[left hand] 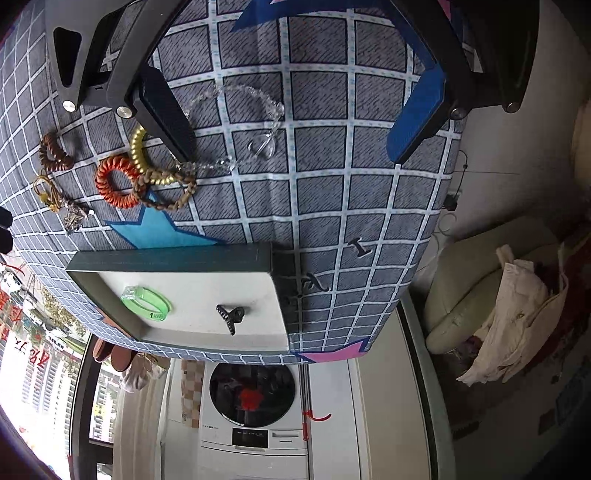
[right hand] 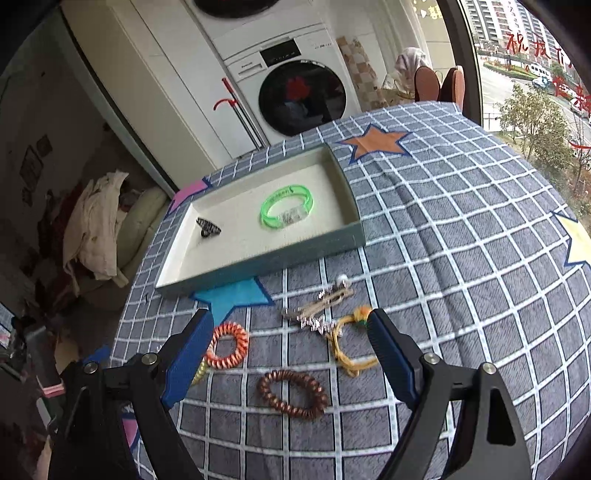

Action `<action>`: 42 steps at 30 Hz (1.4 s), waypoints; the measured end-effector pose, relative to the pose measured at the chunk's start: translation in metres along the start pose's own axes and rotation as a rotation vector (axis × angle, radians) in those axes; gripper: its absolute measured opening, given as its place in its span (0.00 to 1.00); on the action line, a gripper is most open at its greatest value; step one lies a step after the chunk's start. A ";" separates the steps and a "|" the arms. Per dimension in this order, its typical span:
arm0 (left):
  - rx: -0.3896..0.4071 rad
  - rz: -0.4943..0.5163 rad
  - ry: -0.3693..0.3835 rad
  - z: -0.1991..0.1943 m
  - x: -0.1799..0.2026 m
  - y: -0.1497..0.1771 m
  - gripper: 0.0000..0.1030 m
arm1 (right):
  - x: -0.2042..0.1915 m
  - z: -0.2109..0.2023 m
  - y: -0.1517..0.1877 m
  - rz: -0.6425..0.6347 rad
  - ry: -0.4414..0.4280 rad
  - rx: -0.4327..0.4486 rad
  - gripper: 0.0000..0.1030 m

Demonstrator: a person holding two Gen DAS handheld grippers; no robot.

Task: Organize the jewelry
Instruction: 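Move both tools back toward the remaining jewelry, then grasp the crystal chain bracelet with the left tool while the right tool grasps the brown coil tie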

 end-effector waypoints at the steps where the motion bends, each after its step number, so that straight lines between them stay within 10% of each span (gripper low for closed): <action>1: -0.008 0.000 0.001 0.002 -0.001 0.003 1.00 | 0.001 0.001 0.007 0.000 0.007 -0.017 0.85; 17: -0.047 -0.035 -0.017 0.017 -0.021 0.017 1.00 | 0.026 0.015 0.058 0.037 0.125 -0.107 0.84; 31: -0.062 0.044 -0.006 0.026 -0.002 0.017 1.00 | -0.002 0.032 0.060 -0.126 0.190 -0.129 0.50; 38: -0.045 0.105 0.037 0.020 0.014 0.017 0.77 | -0.012 0.036 0.064 -0.209 0.230 -0.125 0.44; 42: -0.046 0.139 0.092 0.016 0.025 0.019 0.45 | -0.015 0.037 0.065 -0.236 0.228 -0.129 0.24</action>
Point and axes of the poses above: each gripper's, at about its wrist camera, not at the fingertips, and z roughly the way its jaws point, x to its right, y to its underside, the point moved 4 cm from there along z, roughly the way its jaws point
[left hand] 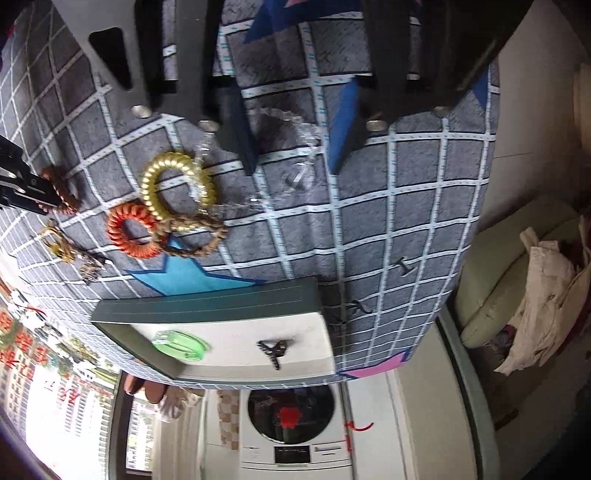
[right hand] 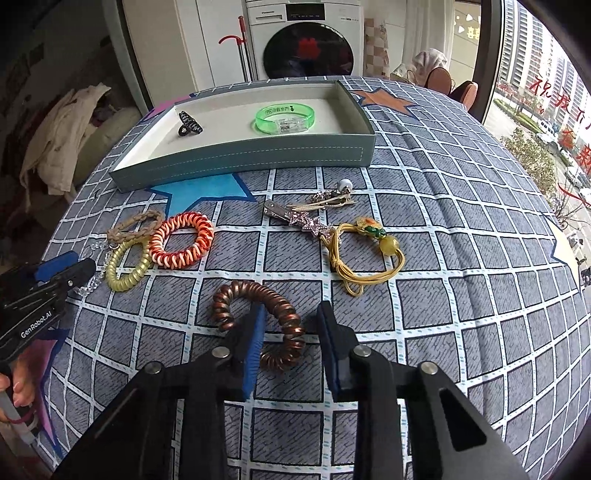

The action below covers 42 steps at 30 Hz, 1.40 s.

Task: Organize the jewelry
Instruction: 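Grasp the crystal chain bracelet with the left tool while the right tool grasps the brown coil tie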

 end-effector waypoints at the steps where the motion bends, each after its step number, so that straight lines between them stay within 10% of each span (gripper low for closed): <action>1: 0.002 0.014 -0.001 -0.001 0.003 0.000 0.39 | -0.001 0.000 0.001 -0.004 0.001 0.001 0.19; 2: 0.003 0.029 -0.008 -0.001 0.007 0.000 0.24 | -0.001 -0.001 0.001 -0.007 0.003 0.003 0.16; 42: 0.178 -0.088 0.228 -0.092 0.005 -0.053 0.24 | 0.011 -0.050 -0.027 0.105 -0.157 0.099 0.13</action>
Point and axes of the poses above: each gripper's, at about its wrist camera, not at the fingertips, and z roughly the way its jaws point, x to its right, y to its underside, the point moved 4 cm from there along z, roughly the way its jaws point
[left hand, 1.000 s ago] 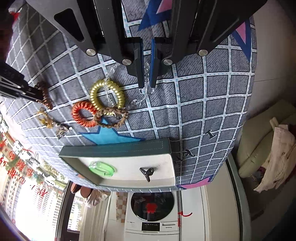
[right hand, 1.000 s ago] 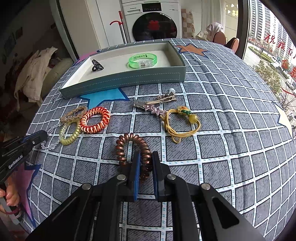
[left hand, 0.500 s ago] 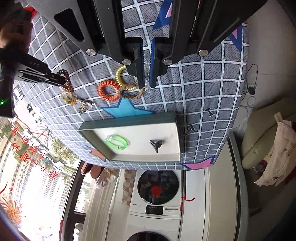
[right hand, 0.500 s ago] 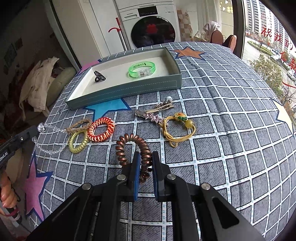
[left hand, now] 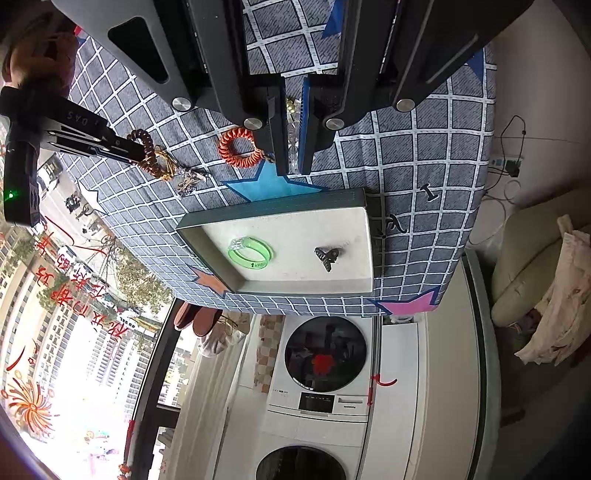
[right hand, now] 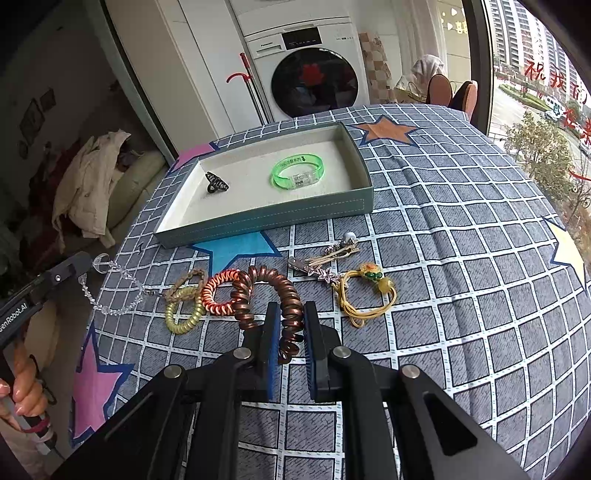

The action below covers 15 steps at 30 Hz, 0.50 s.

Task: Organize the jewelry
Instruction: 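Grasp the crystal chain bracelet with the left tool while the right tool grasps the brown coil tie, then carry the chain bracelet and brown coil tie with both tools into the tray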

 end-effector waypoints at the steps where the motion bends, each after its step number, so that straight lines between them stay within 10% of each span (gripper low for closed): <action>1: 0.001 -0.001 0.004 0.000 0.001 -0.001 0.24 | 0.000 -0.001 -0.002 0.001 -0.003 0.003 0.13; 15: 0.022 -0.042 0.047 -0.002 -0.009 -0.025 0.24 | 0.002 -0.007 -0.025 0.001 -0.025 0.033 0.13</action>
Point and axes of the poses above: each gripper's, at about its wrist camera, not at the fingertips, and z roughly the way its jaws point, x to its right, y to its underside, the point moved 4 cm from there along z, roughly the way its jaws point
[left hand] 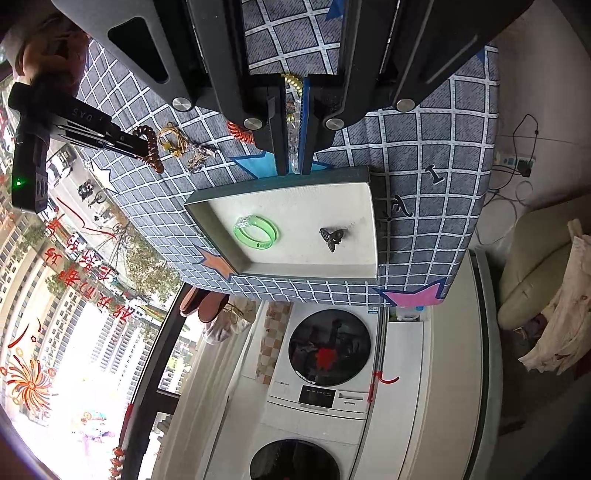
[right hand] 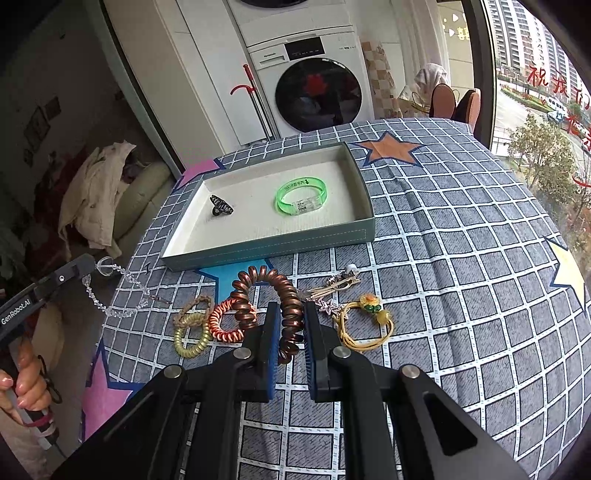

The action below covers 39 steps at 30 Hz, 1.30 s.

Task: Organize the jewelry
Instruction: 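Carry the chain bracelet and brown coil tie with both tools into the tray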

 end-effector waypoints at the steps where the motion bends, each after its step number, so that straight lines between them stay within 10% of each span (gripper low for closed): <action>1: 0.001 0.001 -0.002 0.000 0.000 -0.001 0.24 | 0.000 0.001 -0.002 -0.001 -0.002 0.001 0.13; 23: 0.028 0.017 0.031 0.085 0.010 -0.100 0.24 | -0.002 0.069 -0.100 -0.071 0.019 -0.021 0.13; 39: -0.164 -0.009 -0.043 0.180 -0.023 -0.063 0.24 | 0.004 0.158 -0.090 -0.069 0.016 -0.212 0.13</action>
Point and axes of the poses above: each gripper's, at about its wrist camera, not at the fingertips, and z roughly the way its jaws point, x to its right, y to its underside, the point moved 4 cm from there along z, roughly the way its jaws point
